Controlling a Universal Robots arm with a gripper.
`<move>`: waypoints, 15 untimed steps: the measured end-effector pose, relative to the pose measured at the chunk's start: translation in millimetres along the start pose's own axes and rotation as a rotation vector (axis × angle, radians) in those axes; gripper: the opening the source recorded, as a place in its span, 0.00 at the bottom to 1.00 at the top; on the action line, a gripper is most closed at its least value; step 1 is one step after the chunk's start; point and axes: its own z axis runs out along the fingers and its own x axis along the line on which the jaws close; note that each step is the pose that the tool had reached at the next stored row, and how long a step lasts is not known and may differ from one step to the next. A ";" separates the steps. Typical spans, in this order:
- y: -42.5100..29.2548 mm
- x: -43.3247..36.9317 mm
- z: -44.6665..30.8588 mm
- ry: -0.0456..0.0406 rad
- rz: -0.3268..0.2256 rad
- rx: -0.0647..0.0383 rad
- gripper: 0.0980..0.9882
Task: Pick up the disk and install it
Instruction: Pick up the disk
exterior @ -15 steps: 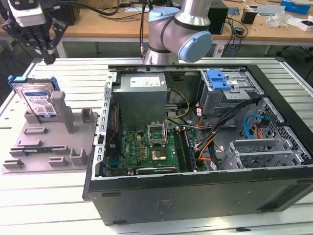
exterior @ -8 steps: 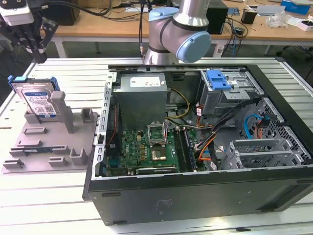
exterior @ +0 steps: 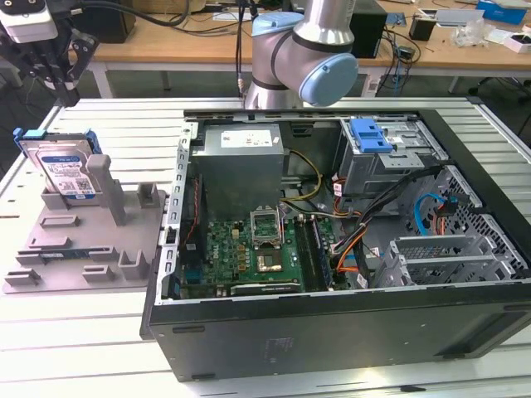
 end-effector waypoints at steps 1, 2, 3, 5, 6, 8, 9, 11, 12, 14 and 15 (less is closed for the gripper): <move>0.1 0.0 0.0 0.0000 0.000 0.000 0.01; 0.1 0.0 0.0 0.0000 0.000 0.000 0.01; 0.2 0.0 0.0 0.0000 0.000 0.000 0.01; 0.3 0.0 0.0 0.0001 -0.001 0.000 0.01; 0.3 0.0 0.0 0.0004 -0.003 0.000 0.01; 0.3 0.2 0.0 0.0009 -0.013 0.000 0.01; 0.3 0.6 0.1 0.0011 -0.016 0.000 0.01; 0.3 1.1 0.0 0.0018 -0.033 0.001 0.01; 0.2 1.2 0.0 0.0034 -0.069 0.001 0.01; 0.2 1.2 0.1 0.0050 -0.109 0.002 0.01; 0.2 1.2 0.1 0.0064 -0.143 0.003 0.01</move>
